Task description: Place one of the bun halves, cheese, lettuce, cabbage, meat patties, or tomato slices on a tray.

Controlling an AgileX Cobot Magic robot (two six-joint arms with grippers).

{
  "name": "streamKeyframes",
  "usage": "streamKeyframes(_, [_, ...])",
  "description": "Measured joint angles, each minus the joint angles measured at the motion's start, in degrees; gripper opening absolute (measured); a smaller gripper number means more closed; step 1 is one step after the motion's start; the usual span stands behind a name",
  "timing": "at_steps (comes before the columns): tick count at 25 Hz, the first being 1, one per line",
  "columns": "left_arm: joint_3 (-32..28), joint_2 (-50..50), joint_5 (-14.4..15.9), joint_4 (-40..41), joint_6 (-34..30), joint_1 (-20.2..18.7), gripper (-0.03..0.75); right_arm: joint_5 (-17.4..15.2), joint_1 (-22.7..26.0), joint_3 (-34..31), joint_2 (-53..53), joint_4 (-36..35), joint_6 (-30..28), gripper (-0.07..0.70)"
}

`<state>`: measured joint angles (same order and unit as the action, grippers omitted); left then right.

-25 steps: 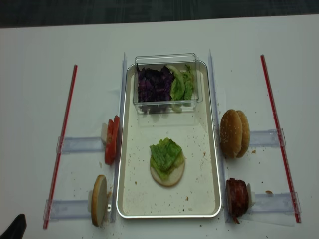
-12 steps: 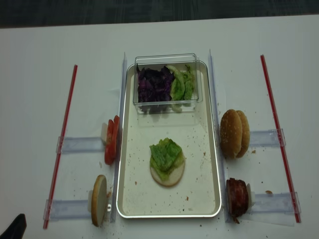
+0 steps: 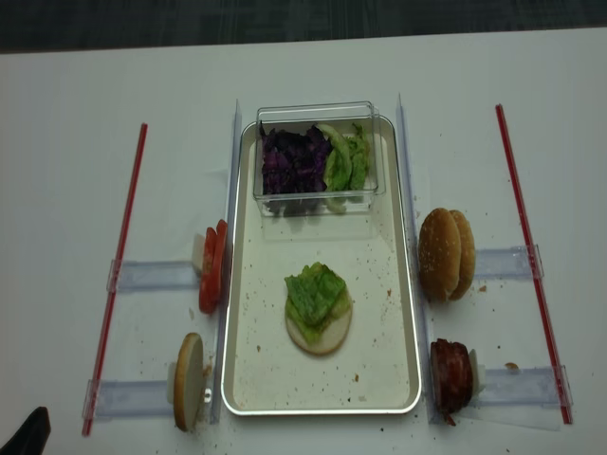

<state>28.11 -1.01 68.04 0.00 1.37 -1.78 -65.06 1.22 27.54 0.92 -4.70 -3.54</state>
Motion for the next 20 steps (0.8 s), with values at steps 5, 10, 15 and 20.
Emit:
streamKeyframes(5, [0.0,0.0,0.0,0.0,0.0,0.0,0.439,0.0,0.0,0.0,0.0,0.0,0.1,0.678])
streamKeyframes(10, [0.0,0.0,0.0,0.0,0.0,0.0,0.439,0.0,0.0,0.0,0.0,0.0,0.2,0.678])
streamKeyframes(15, [0.0,0.0,0.0,0.0,0.0,0.0,0.439,0.0,0.0,0.0,0.0,0.0,0.2,0.678])
streamKeyframes(20, [0.0,0.0,0.0,0.0,0.0,0.0,0.439,0.0,0.0,0.0,0.0,0.0,0.2,0.678])
